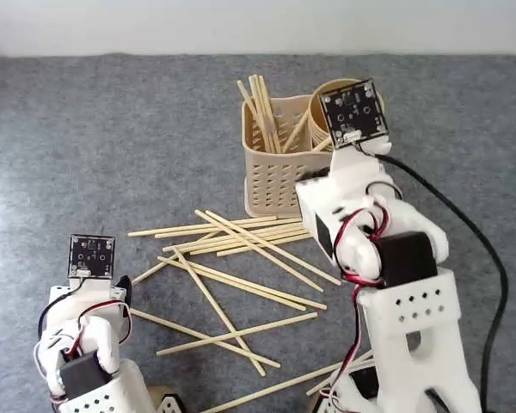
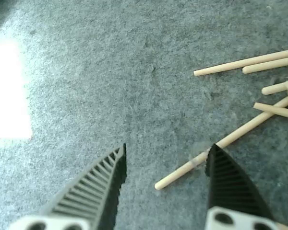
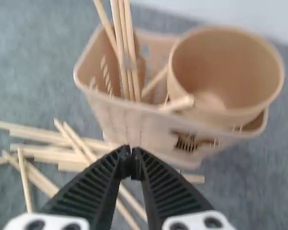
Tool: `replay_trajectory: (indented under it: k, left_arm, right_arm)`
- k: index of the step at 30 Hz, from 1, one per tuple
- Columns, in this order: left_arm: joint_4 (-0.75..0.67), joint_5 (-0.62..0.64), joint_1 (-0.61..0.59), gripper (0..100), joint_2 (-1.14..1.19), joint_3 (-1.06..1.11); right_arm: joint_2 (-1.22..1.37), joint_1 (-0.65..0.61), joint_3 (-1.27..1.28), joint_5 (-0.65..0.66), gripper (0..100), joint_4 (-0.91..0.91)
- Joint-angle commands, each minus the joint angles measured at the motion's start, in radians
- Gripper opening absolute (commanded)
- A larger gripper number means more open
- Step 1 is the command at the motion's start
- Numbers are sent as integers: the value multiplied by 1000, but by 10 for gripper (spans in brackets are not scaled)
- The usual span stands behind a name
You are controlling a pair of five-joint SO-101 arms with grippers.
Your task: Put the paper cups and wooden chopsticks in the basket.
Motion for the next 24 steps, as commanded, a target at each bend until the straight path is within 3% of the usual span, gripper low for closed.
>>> replay_trajectory:
  k: [1, 6, 13, 24]
  left_arm:
    - [-21, 8, 0, 254, -14, -4]
    - [-21, 8, 0, 254, -14, -4]
    - [-21, 6, 6, 255, -14, -16]
    - [97, -219, 338, 257, -8, -117]
  right_arm:
    - [-54, 42, 71, -14, 9, 10]
    - [-105, 147, 213, -120, 9, -4]
    - [-236, 318, 407, -126, 9, 42]
    - [-562, 549, 727, -132, 9, 39]
